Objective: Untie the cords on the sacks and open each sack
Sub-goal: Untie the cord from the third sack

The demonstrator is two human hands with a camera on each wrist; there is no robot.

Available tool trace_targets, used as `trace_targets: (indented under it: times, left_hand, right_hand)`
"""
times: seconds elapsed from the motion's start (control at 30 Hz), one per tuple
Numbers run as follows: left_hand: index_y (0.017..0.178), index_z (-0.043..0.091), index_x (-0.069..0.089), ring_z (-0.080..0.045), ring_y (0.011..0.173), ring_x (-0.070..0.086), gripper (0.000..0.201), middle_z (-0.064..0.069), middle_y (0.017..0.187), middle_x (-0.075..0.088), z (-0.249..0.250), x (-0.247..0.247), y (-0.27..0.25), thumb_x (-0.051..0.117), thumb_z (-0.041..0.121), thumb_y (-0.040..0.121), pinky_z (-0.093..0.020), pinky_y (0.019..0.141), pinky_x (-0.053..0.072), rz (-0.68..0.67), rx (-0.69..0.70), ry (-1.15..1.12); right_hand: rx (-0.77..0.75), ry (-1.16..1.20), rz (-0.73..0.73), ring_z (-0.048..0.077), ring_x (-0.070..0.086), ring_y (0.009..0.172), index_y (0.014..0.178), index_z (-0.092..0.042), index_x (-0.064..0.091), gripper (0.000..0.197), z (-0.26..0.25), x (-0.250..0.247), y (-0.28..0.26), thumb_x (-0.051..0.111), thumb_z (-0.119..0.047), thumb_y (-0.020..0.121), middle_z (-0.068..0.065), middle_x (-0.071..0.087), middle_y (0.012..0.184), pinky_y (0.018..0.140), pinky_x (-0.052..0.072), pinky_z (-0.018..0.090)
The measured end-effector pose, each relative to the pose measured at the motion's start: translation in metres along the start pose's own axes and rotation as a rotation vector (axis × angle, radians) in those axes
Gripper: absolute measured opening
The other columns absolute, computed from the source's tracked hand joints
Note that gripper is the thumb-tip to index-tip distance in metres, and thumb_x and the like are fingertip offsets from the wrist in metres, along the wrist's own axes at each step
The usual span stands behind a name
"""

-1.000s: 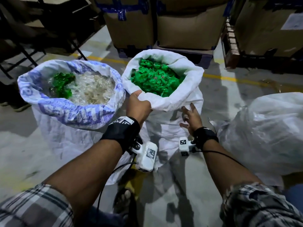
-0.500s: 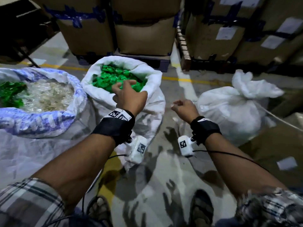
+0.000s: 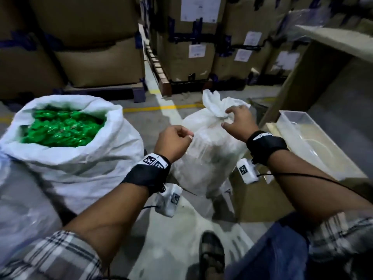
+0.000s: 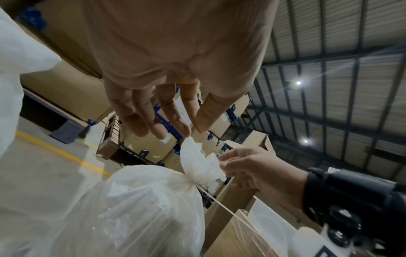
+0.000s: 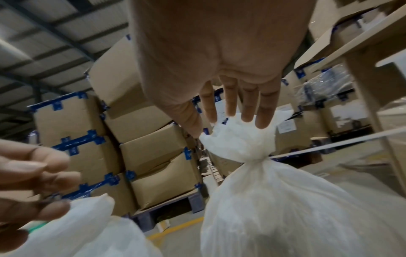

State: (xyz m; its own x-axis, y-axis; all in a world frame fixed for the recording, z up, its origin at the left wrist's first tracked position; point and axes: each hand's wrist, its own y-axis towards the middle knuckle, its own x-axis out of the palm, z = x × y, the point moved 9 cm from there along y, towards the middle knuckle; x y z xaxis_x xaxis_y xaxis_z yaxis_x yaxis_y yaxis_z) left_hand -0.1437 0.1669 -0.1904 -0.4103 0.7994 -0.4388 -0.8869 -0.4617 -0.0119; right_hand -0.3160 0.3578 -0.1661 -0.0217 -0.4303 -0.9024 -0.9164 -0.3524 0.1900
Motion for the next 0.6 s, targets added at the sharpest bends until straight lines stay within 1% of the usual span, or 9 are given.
trace_targets:
  times: [0.07,0.17,0.23,0.33,0.4,0.43,0.47,0.53,0.6]
  left_hand:
    - [0.084,0.023,0.076,-0.010,0.079,0.068,0.007,0.006,0.083,0.074,-0.002,0.009,0.014,0.070,0.020,0.086,-0.023,0.079,0.052,0.007,0.010,-0.004]
    - [0.081,0.025,0.075,-0.002,0.070,0.064,0.008,0.011,0.077,0.072,-0.012,0.018,0.032,0.071,0.019,0.086,-0.019,0.073,0.047,0.011,0.018,0.018]
    - [0.077,0.027,0.073,-0.003,0.075,0.066,0.013,0.011,0.080,0.073,-0.022,0.021,0.042,0.072,0.018,0.086,-0.020,0.077,0.050,0.012,0.022,0.019]
    - [0.074,0.028,0.071,-0.010,0.087,0.071,0.018,0.006,0.090,0.076,-0.034,0.022,0.053,0.071,0.015,0.087,-0.027,0.088,0.055,0.001,0.017,-0.001]
    - [0.076,0.027,0.072,-0.013,0.089,0.072,0.017,0.004,0.090,0.077,-0.041,0.024,0.056,0.071,0.014,0.088,-0.029,0.090,0.056,-0.022,0.007,-0.015]
    - [0.078,0.026,0.073,-0.013,0.088,0.072,0.016,0.004,0.089,0.077,-0.043,0.024,0.057,0.072,0.014,0.088,-0.030,0.089,0.056,-0.031,0.005,-0.017]
    - [0.079,0.026,0.074,-0.012,0.085,0.071,0.014,0.005,0.088,0.076,-0.045,0.024,0.057,0.072,0.015,0.088,-0.029,0.087,0.056,-0.035,0.000,-0.021]
    - [0.081,0.025,0.075,-0.008,0.078,0.069,0.012,0.007,0.083,0.075,-0.045,0.020,0.056,0.072,0.017,0.089,-0.025,0.079,0.053,-0.035,-0.011,-0.032]
    - [0.085,0.024,0.076,-0.007,0.075,0.067,0.008,0.007,0.079,0.074,-0.040,0.013,0.054,0.071,0.018,0.089,-0.023,0.074,0.049,-0.029,-0.011,-0.046]
  right_hand:
    - [0.004,-0.006,0.041,0.037,0.045,0.132,0.138,-0.015,0.050,0.061,0.010,0.004,0.018,0.070,-0.019,0.081,0.016,0.033,0.151,0.108,0.038,0.035]
    - [-0.013,-0.128,-0.020,0.041,0.042,0.137,0.156,-0.023,0.024,0.087,0.018,0.024,0.042,0.068,-0.014,0.081,0.012,0.003,0.166,0.103,0.044,0.044]
    - [-0.032,-0.158,-0.088,0.045,0.045,0.134,0.159,-0.026,0.008,0.098,0.021,0.042,0.054,0.067,-0.012,0.083,0.013,0.005,0.166,0.100,0.046,0.046]
    - [-0.007,-0.099,-0.077,0.044,0.052,0.126,0.160,-0.021,-0.004,0.106,0.027,0.052,0.067,0.072,-0.022,0.085,0.020,0.026,0.156,0.101,0.047,0.046]
    - [0.050,-0.097,-0.007,0.041,0.055,0.121,0.159,-0.019,0.001,0.107,0.035,0.048,0.073,0.076,-0.029,0.083,0.022,0.035,0.149,0.097,0.047,0.045]
    - [0.062,-0.103,0.009,0.041,0.056,0.120,0.159,-0.018,0.009,0.101,0.035,0.046,0.074,0.075,-0.030,0.084,0.022,0.041,0.144,0.096,0.048,0.045]
    - [0.058,-0.112,0.013,0.041,0.056,0.119,0.155,-0.017,0.023,0.086,0.034,0.045,0.075,0.072,-0.028,0.086,0.023,0.048,0.138,0.094,0.048,0.045]
    - [0.020,-0.126,0.024,0.041,0.057,0.115,0.132,-0.011,0.054,0.044,0.024,0.039,0.074,0.062,-0.016,0.089,0.023,0.058,0.124,0.091,0.048,0.043]
    - [-0.038,-0.108,0.035,0.038,0.060,0.107,0.107,-0.006,0.065,0.023,0.004,0.032,0.069,0.055,-0.007,0.086,0.022,0.065,0.112,0.085,0.047,0.040]
